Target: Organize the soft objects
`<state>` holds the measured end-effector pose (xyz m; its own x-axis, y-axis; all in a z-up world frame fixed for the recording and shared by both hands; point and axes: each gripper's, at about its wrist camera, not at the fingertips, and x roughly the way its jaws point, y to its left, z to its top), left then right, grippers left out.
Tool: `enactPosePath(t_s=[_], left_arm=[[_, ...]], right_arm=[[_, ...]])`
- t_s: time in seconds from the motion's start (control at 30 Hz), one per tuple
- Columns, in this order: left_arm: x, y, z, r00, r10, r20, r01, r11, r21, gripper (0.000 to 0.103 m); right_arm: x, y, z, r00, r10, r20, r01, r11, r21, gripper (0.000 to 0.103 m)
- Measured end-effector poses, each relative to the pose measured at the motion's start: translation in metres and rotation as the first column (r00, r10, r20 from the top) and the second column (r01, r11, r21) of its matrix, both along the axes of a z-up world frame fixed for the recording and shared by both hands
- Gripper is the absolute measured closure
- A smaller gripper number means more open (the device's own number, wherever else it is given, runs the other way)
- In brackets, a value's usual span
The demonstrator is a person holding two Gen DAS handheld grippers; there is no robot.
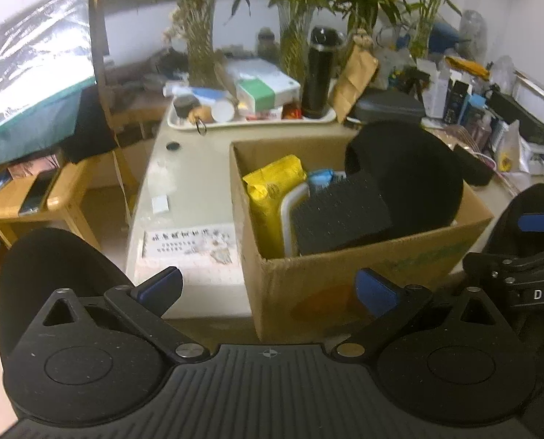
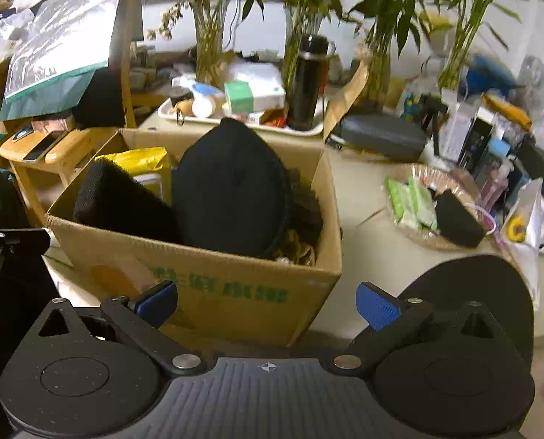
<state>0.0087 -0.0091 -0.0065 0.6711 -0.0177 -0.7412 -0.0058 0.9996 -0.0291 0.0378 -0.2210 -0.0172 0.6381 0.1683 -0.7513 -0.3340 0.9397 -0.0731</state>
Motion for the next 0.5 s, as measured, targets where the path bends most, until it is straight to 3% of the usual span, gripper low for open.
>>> enactPosePath(t_s=[0.3, 0.5], left_arm=[[0.012, -0.006, 0.004, 0.996, -0.03, -0.087, 0.029, 0.999, -0.013, 0.0], [0.019, -0.008, 0.01, 0.994, -0.029, -0.107, 0.028, 0.999, -0.016, 0.0]], right_arm=[[0.012, -0.001, 0.004, 0.995, -0.029, -0.099, 0.027, 0.999, -0.018, 0.0], [0.019, -0.005, 0.013, 0.994, -0.034, -0.103, 0.032, 0.999, -0.026, 0.0]])
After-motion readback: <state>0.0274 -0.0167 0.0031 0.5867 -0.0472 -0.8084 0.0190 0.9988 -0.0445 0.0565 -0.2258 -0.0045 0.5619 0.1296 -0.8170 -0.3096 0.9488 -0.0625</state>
